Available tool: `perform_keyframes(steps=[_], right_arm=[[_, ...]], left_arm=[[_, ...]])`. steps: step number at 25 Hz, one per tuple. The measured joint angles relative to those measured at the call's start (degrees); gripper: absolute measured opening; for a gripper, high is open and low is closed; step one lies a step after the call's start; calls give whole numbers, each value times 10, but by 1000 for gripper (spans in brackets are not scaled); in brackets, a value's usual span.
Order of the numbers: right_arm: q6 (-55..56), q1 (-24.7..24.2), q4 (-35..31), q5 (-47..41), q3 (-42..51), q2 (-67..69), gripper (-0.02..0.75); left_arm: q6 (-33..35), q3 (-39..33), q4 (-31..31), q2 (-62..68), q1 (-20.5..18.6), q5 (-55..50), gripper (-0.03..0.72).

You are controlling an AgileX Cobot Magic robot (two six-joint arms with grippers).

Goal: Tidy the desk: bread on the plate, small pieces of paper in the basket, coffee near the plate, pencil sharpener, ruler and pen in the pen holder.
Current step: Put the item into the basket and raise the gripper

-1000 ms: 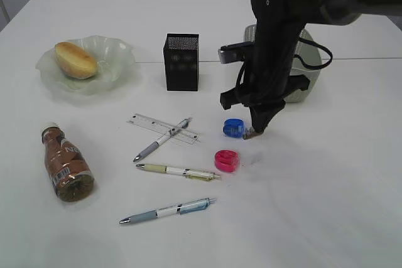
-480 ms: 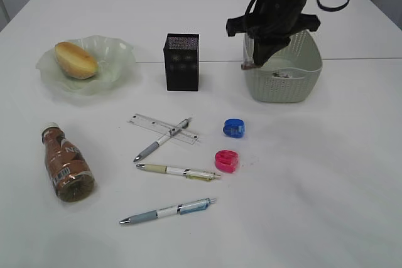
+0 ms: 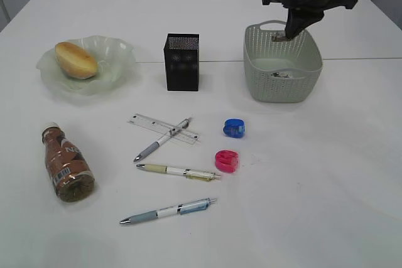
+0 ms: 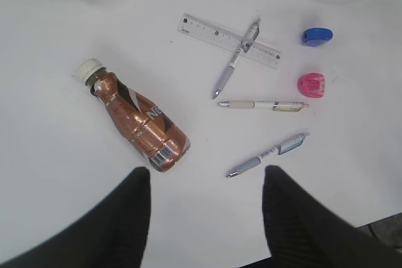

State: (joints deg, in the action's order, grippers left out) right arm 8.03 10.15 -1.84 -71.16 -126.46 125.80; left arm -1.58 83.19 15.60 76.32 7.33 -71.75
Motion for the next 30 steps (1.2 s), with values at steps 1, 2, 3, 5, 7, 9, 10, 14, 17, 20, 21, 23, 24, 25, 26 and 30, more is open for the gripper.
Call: perform_keyframes(steps=[1,2,3,5,7,9,10,14,17,20,21,23,24,25,26,30], right_arm=[[1,-4,0,1,0,1,-15],[1,-8,0,7,0,4,-15],[1,-10,0,19,-1,5,-15],[1,-14,-1,46,-1,10,-15],[1,-16,-5,65,-1,17,-15],[1,-16,-5,79,-4,29,-15],[2,-16,-5,84,-10,36,-15],[3,-16,-6,100,-42,72,-15],[10,-17,2,112,-68,93,-15],[13,-17,8,119,-90,111,-15],[14,-18,11,123,-91,114,-15],[15,-18,12,125,-91,118,-8],[15,-20,12,126,-91,118,3],[15,-21,12,129,-91,118,25],[15,-22,12,133,-91,118,51],[15,-23,12,140,-92,118,243]], left_arm=[[0,0,0,0,0,0,416],[0,0,0,0,0,0,416],[0,0,0,0,0,0,416],[0,0,0,0,0,0,416],[0,0,0,0,0,0,416],[0,0,0,0,0,0,416],[0,0,0,0,0,0,416],[0,0,0,0,0,0,416],[0,0,0,0,0,0,416],[0,0,0,0,0,0,416],[0,0,0,0,0,0,416],[0,0,0,0,0,0,416],[0,0,0,0,0,0,416],[0,0,0,0,0,0,416],[0,0,0,0,0,0,416],[-1,0,0,0,0,0,416]])
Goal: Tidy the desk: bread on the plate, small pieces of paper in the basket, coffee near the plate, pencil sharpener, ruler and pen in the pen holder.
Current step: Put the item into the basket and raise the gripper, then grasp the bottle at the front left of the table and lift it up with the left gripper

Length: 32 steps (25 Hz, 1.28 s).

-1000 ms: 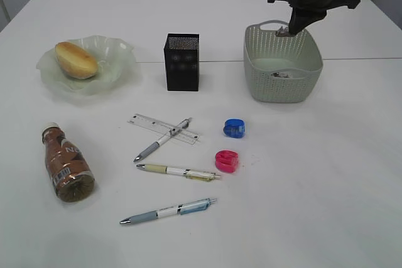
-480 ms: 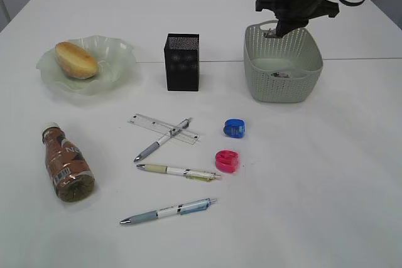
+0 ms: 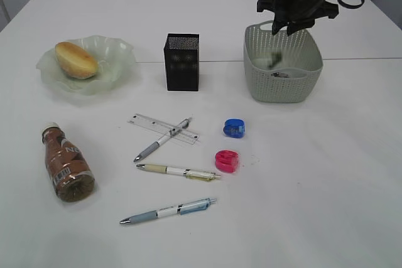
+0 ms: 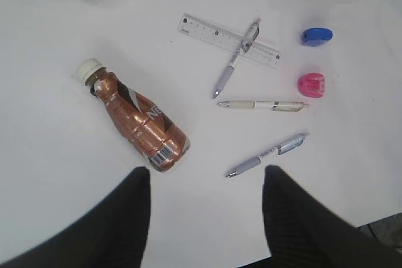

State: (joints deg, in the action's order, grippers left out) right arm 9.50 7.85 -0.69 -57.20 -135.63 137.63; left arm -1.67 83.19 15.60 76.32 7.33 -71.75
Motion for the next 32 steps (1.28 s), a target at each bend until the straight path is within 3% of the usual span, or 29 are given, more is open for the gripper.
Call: perform_keyframes(steps=[2,5,8,13,22,25,32], right_arm=[[1,0,0,7,-1,0,333],[1,0,0,10,-1,0,386],[1,0,-1,-5,-4,0,396],[1,0,-2,-121,-43,0,397],[-11,0,-8,-141,-59,-40,397],[-32,0,-15,-141,-6,-84,398],[-51,0,7,-143,223,-251,397]], left_arm=[[0,0,0,0,0,0,416],[0,0,0,0,0,0,416],[0,0,0,0,0,0,416],[-5,0,0,0,0,0,416],[-24,0,1,0,0,0,416],[-25,0,1,0,0,0,416],[-29,0,1,0,0,0,416]])
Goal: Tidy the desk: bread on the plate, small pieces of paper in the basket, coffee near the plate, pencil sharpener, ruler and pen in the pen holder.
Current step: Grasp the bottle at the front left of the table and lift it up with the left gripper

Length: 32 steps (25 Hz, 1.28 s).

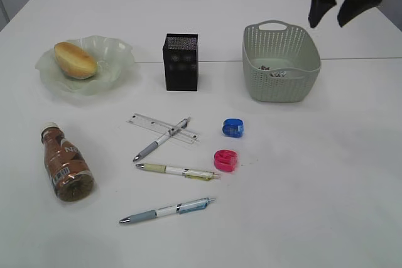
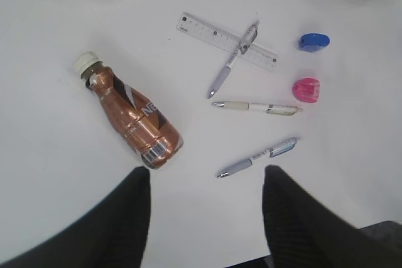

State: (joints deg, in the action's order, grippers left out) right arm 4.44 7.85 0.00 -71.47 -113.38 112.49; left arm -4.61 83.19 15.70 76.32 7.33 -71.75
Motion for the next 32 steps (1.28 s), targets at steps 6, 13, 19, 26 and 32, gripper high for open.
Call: perform_keyframes(steps=[6,13,19,26,32], right_arm=[[-1,0,15,0,159,-136,398],[0,0,-31,0,267,-230,398],[0,0,-40,1,291,-242,398],[0,0,-52,1,291,-242,398],[0,0,-55,1,291,-242,398]], left_arm=[[-68,0,-19,0,0,0,416],[-164,0,-84,18,0,-1,416],[-225,0,-94,98,0,0,416],[-272,0,-77,219,6,10,416],[-302,0,-74,285,21,13,416]])
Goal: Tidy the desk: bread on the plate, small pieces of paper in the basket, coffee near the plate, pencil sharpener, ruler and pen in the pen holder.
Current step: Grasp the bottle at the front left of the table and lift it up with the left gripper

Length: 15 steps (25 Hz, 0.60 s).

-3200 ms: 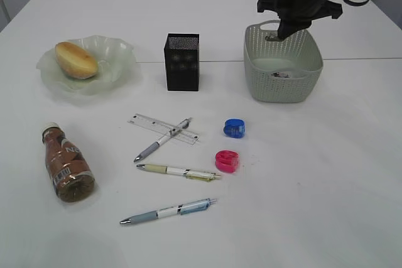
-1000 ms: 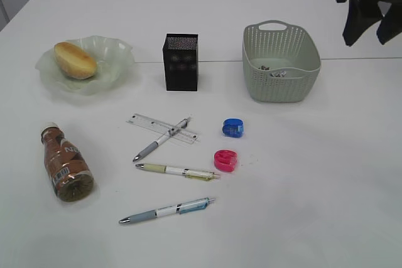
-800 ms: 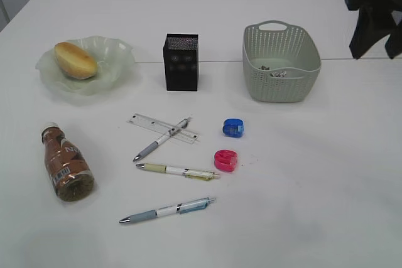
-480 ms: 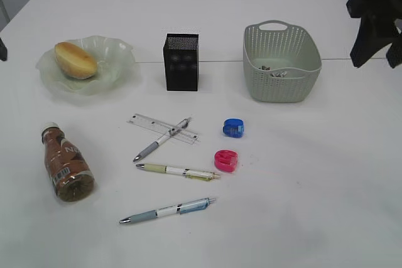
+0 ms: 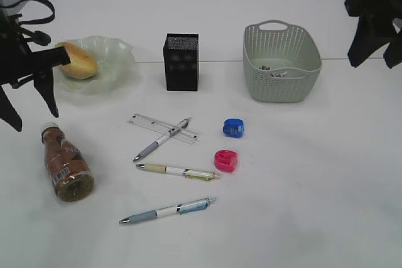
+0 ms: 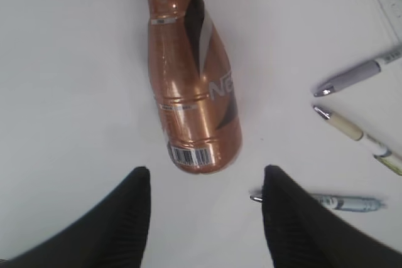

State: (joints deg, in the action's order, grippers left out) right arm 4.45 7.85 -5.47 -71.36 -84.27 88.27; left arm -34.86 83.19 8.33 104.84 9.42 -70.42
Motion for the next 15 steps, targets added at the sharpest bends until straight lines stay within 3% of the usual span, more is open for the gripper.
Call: perform_keyframes(steps=[6,15], right_arm=[[0,0,-2,0,0,0,398],[-3,0,-3,0,0,0,398]], left_arm=[[-70,0,-44,19,1,17,416],[-90,0,-49,73,1,69,424]])
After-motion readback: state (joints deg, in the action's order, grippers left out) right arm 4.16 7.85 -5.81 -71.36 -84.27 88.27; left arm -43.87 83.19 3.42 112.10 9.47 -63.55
